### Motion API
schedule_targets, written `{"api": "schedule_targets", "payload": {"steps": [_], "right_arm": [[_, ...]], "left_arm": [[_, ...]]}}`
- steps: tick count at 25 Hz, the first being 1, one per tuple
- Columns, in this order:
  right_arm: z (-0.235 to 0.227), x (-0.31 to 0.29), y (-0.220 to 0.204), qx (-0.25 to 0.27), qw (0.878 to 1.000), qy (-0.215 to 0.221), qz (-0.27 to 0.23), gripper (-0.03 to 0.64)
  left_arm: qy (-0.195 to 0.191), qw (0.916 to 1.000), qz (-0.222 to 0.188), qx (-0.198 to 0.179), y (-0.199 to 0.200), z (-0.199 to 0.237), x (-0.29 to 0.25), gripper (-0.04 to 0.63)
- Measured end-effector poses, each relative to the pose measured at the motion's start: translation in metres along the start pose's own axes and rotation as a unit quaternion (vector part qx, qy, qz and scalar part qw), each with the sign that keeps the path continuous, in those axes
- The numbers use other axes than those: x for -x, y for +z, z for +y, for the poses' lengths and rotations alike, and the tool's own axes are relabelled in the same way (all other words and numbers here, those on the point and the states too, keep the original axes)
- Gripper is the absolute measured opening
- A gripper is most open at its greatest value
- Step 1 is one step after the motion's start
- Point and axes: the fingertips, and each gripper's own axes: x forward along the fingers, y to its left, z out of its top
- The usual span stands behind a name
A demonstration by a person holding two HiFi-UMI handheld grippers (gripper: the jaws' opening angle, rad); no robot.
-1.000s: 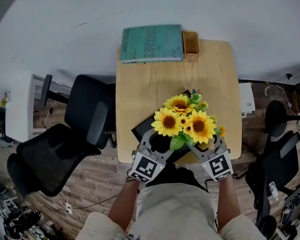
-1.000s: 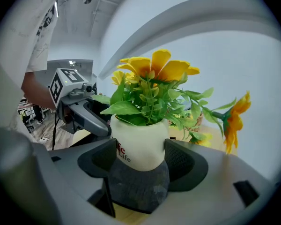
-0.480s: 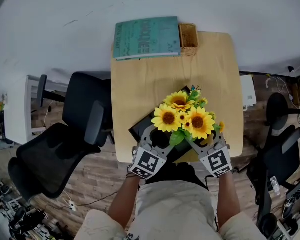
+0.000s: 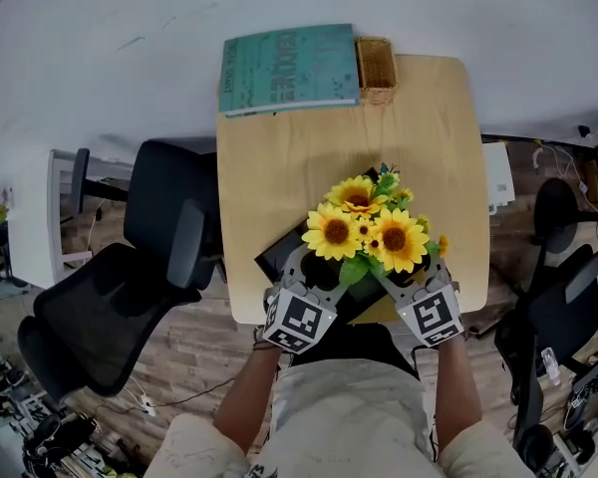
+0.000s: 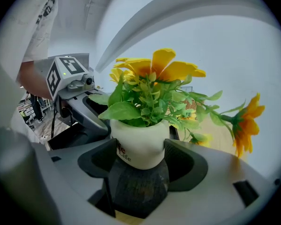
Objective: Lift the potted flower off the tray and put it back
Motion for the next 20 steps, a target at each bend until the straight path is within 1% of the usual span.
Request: {"api": "schedule_targets", "payload": {"steps": [9,13,20], "right_arm": [[-0.002,-0.007,-0.005,0.008,1.0,-0.003,0.013,0.334],[-0.004,-0.011,-0.007,0.02,0.999,-0.01,0.032,0.333],[-0.003,-0.011,-0.007,0.019,0.999,-0.012,0.036,0.333]], "left_arm": [[0.009,0.9998,0.015,-0.007,-0.005,0.003,-0.005,0.276],[0.013,0.9996,0.022,-0.013,-0.007,0.006,-0.007,0.276],[0.015,0.9995,0.022,-0.016,-0.008,0.006,-0.006,0.276]]}}
